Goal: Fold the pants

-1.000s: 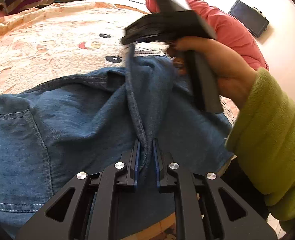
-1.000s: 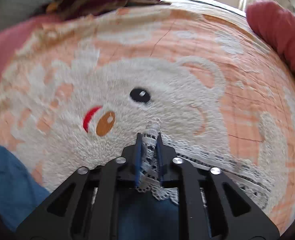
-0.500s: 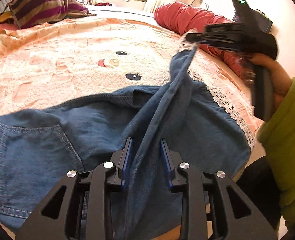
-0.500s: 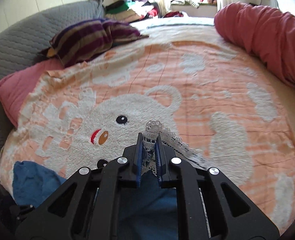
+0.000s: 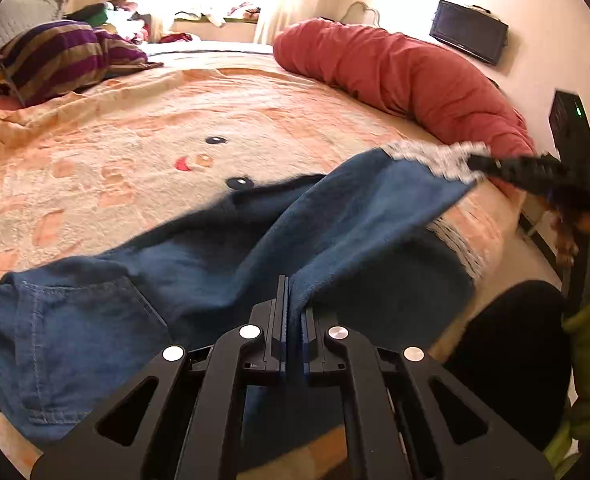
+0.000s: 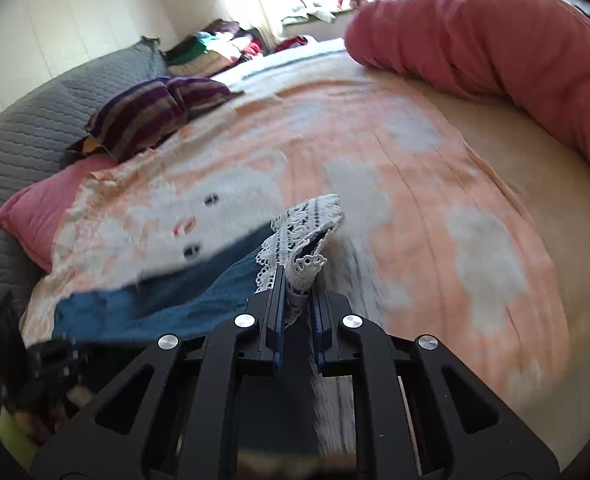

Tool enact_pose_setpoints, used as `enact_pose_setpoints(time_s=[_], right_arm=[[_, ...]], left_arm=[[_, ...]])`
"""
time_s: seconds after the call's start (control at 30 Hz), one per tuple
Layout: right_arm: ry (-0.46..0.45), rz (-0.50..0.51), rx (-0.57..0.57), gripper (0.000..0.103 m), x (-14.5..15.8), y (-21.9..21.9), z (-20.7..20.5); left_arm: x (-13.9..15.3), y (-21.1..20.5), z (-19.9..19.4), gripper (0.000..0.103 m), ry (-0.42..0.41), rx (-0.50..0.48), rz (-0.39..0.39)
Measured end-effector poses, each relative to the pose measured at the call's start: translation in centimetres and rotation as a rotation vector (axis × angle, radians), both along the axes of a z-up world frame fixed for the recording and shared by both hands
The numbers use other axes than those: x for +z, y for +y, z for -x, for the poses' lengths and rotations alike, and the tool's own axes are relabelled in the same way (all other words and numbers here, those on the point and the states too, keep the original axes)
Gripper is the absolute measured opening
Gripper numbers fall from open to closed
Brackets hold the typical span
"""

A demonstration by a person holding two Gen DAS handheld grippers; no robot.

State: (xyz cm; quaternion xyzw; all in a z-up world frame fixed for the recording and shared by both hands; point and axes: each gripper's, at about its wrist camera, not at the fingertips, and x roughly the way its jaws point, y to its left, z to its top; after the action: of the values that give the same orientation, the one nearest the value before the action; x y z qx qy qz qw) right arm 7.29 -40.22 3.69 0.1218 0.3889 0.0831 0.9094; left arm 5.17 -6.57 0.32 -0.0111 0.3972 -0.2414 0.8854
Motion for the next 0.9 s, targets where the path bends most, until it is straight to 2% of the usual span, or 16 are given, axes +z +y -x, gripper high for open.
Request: enact_pose_setpoints(time_s=[0.2,0.57,0.6,0.67,0.7,0.8,0.87,0.9], right_arm=[[0.138,0.044,0.004,0.006,-3.1,-0.6,3.2],[0.282,0.079,-0.004,0.007,-5.9,-1.3,3.3],[0.302,0.078,0.002,0.01,-6.1,-1.5,3.1],[0.339,0.091,0.003,0.022,-6.4,-1.8,2.9],[0.333,0.13,-0.007,0.027,-6.1,-2.0,3.0],[0.222,0.275,-0.025,0.028,-4.1,-1.9,4.8],[0.134,0.28,0.065,0.028,-2.8,-0.4,6.2],[0.105,0.31,0.152,0.028,-2.4,1.4,6.9]], left_arm=[[-0.5,-0.9,1.1,0.004,0.022,-0.053,-0.042],[-2.6,-2.3,1.9,0.004,0.084,-0.139,-0.128],[-2.8,-2.4,1.9,0.004,0.089,-0.145,-0.134],[-3.2,-2.6,1.9,0.004,0.1,-0.151,-0.146],[-3.4,-2.5,1.8,0.004,0.11,-0.153,-0.148],[-3.5,-2.7,1.9,0.004,0.109,-0.16,-0.154],[-3.4,-2.9,2.1,0.004,0.107,-0.168,-0.158],[-3.4,-3.1,2.2,0.004,0.106,-0.17,-0.161]])
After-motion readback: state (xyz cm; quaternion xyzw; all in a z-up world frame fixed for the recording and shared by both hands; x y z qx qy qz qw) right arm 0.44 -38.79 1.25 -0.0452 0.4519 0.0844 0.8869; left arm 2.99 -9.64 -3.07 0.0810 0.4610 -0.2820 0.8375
